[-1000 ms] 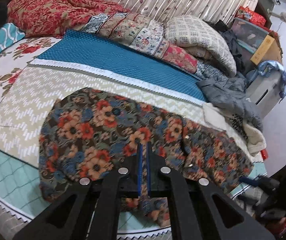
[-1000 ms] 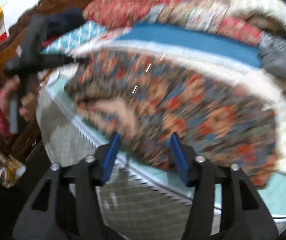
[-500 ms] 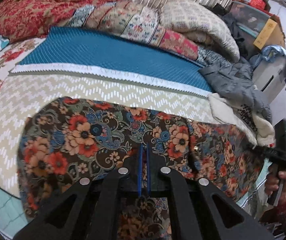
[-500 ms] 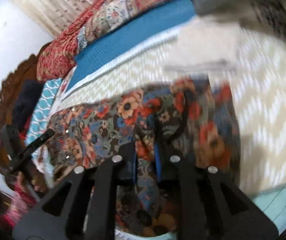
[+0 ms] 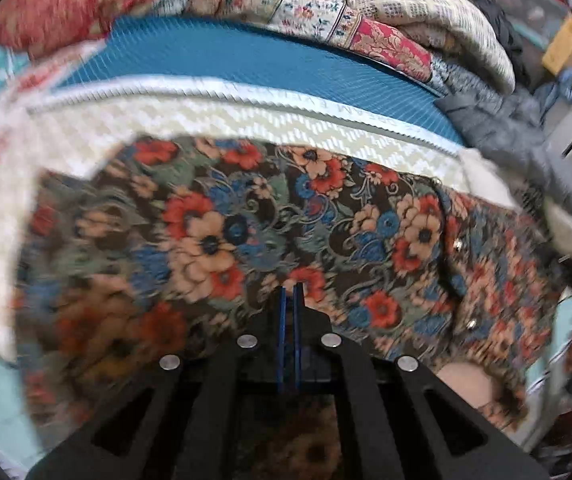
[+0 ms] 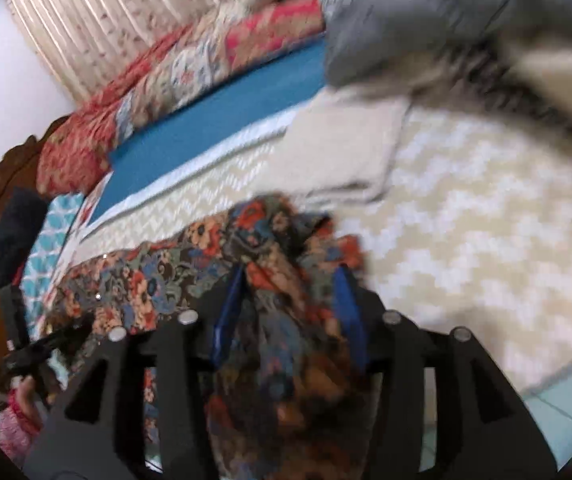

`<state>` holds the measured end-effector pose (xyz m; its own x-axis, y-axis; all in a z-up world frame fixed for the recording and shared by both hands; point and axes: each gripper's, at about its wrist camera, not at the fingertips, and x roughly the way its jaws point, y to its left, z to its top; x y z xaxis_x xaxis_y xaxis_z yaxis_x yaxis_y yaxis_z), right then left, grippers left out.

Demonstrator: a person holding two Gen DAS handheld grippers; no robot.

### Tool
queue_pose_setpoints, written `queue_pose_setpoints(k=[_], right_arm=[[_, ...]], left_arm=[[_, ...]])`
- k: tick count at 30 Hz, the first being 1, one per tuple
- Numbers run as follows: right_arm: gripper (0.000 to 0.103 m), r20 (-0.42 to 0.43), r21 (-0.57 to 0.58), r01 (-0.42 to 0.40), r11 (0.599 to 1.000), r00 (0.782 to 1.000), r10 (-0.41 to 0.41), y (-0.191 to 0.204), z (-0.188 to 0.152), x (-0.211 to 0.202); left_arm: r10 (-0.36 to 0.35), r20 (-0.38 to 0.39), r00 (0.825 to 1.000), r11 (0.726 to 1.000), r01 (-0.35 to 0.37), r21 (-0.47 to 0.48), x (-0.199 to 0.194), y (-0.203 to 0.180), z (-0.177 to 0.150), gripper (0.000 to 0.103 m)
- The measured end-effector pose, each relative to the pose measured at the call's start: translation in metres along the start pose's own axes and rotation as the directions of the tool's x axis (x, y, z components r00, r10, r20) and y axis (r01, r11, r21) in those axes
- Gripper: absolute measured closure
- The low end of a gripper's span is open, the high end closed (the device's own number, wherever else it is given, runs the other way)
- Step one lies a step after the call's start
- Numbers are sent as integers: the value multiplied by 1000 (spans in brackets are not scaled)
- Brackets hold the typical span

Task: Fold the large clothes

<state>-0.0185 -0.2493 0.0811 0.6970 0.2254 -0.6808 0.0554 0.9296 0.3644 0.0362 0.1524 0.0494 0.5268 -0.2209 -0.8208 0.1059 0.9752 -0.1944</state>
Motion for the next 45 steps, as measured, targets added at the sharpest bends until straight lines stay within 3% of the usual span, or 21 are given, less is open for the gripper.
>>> queue_pose_setpoints(k=[3, 6, 10, 12, 13, 15, 20, 27, 31, 34, 36, 45], right_arm=[[58, 37, -91, 26, 996, 999, -23, 28, -10, -24], [37, -2, -158, 15, 987, 1000, -16, 54, -25, -21], [26, -72, -217, -3, 976, 997, -13, 78, -51, -1], [26, -187, -174, 39, 984, 980, -71, 64, -66, 27], [25, -204, -145, 33, 989, 977, -62, 55, -71, 36], [25, -168, -144, 38, 989, 984, -63, 57, -72, 31], [26, -166, -173, 96, 980, 978, -125, 66, -72, 14], [26, -94, -146, 135, 980, 984, -150, 48, -77, -28], [26, -119, -109, 129, 986, 983, -142, 31, -81, -30], [26, -229, -26, 141, 990, 963, -143, 10, -91, -8], [25, -211, 7, 117, 993, 971, -113, 0, -96, -7], [20, -206, -83, 150, 985, 965, -164, 11, -101, -3]], left_arm=[[119, 10, 993, 992, -119, 51, -9, -8, -7, 57], [175, -7, 984, 983, -175, 55, -11, -13, -21, 58], [206, -33, 978, 978, -204, 47, -13, -15, -40, 58], [214, -29, 976, 976, -212, 43, -12, -18, -41, 58], [218, -32, 975, 975, -217, 42, -12, -18, -42, 58], [225, -36, 974, 974, -223, 41, -14, -18, -46, 58], [232, -40, 972, 972, -231, 33, -17, -19, -54, 58], [234, -15, 972, 972, -234, 31, -22, -21, -65, 58], [231, -3, 973, 973, -231, 26, -24, -22, -69, 58], [234, 9, 972, 972, -235, 29, -24, -22, -71, 58], [235, 21, 972, 972, -235, 27, -24, -22, -74, 58], [227, 125, 966, 971, -233, 42, -27, -24, -90, 58]])
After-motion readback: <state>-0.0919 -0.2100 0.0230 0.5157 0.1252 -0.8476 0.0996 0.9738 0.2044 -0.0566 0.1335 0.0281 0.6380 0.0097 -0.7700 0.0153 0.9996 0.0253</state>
